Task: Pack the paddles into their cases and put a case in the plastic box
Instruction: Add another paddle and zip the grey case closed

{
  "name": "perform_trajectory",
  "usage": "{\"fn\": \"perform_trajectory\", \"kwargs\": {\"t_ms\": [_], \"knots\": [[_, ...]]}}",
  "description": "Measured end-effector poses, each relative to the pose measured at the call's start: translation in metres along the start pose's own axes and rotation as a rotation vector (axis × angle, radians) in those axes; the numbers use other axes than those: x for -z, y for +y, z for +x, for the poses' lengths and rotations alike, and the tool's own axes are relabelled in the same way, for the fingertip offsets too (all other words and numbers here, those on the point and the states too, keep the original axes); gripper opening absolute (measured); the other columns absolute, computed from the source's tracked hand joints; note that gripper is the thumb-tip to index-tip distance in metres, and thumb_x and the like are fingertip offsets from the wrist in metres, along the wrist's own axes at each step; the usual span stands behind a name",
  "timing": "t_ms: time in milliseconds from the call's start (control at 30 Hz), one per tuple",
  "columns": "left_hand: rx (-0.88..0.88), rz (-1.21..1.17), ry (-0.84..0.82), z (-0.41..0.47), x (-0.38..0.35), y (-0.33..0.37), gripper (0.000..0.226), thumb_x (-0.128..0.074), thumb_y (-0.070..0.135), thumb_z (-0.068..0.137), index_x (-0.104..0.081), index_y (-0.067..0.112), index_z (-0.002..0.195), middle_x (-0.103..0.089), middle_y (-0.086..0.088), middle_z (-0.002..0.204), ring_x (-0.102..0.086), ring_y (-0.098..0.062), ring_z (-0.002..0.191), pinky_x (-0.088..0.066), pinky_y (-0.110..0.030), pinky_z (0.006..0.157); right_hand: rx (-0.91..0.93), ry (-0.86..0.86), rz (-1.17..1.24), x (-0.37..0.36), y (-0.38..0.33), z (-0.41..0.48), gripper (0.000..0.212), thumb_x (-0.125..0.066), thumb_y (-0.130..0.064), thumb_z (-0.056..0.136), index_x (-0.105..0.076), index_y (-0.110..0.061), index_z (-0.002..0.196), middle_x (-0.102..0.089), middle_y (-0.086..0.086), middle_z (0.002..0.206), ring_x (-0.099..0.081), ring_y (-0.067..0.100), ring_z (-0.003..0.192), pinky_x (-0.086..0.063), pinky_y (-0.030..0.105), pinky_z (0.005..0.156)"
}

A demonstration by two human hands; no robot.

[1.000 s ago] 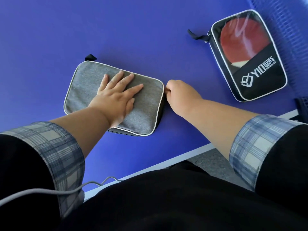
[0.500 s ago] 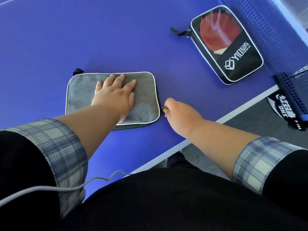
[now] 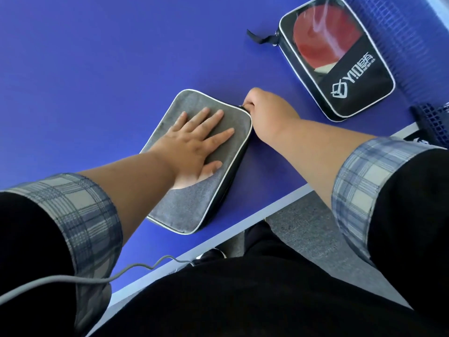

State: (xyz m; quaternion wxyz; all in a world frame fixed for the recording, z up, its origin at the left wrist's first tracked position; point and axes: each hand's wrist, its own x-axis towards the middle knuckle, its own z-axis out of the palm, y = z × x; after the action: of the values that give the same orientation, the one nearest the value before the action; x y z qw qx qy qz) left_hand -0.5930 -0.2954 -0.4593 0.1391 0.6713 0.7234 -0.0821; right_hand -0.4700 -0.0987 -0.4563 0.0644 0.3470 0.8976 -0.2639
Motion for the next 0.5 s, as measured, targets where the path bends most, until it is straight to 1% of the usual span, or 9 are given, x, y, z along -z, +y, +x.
{"fn": "perform_trajectory", "kwargs": {"t_ms": [133, 267, 400, 500], "knots": [[0.081, -0.018, 0.031, 0.008, -0.002, 0.007, 0.074, -0.018, 0.064, 0.090, 0.000, 0.037, 0.156, 0.003, -0.003, 0.167, 0.000, -0.028, 0.152, -0.009, -0.057, 0.120, 0.075, -0.027, -0.014, 0.008, 0.006, 0.013, 0.014, -0.042, -0.020, 0.092, -0.054, -0.016, 0.098, -0.062, 0.005, 0.091, -0.058, 0.032, 0.086, -0.048, 0.045, 0.069], [0.147, -0.033, 0.027, 0.009, 0.000, 0.011, 0.073, -0.023, 0.062, 0.089, -0.007, 0.038, 0.156, -0.004, -0.005, 0.167, -0.007, -0.030, 0.151, -0.013, -0.059, 0.119, 0.147, -0.067, -0.056, 0.013, 0.017, 0.011, 0.012, -0.042, -0.015, 0.093, -0.054, -0.015, 0.098, -0.056, 0.003, 0.088, -0.056, 0.031, 0.081, -0.046, 0.043, 0.065], [0.224, -0.059, 0.030, 0.013, 0.002, 0.020, 0.072, -0.024, 0.061, 0.089, -0.011, 0.036, 0.156, -0.006, -0.005, 0.166, -0.008, -0.030, 0.151, -0.014, -0.058, 0.119, 0.134, -0.065, -0.014, 0.011, 0.035, -0.008, 0.015, -0.040, -0.017, 0.099, -0.055, -0.012, 0.101, -0.060, 0.009, 0.093, -0.057, 0.035, 0.083, -0.049, 0.049, 0.069], [0.310, -0.087, 0.061, 0.018, 0.003, 0.030, 0.072, -0.024, 0.061, 0.089, -0.012, 0.037, 0.155, -0.005, -0.004, 0.166, -0.007, -0.029, 0.151, -0.014, -0.057, 0.119, 0.104, -0.039, 0.067, 0.005, 0.038, -0.021, 0.016, -0.040, -0.018, 0.100, -0.054, -0.012, 0.098, -0.060, 0.008, 0.091, -0.057, 0.034, 0.082, -0.048, 0.047, 0.066]]}}
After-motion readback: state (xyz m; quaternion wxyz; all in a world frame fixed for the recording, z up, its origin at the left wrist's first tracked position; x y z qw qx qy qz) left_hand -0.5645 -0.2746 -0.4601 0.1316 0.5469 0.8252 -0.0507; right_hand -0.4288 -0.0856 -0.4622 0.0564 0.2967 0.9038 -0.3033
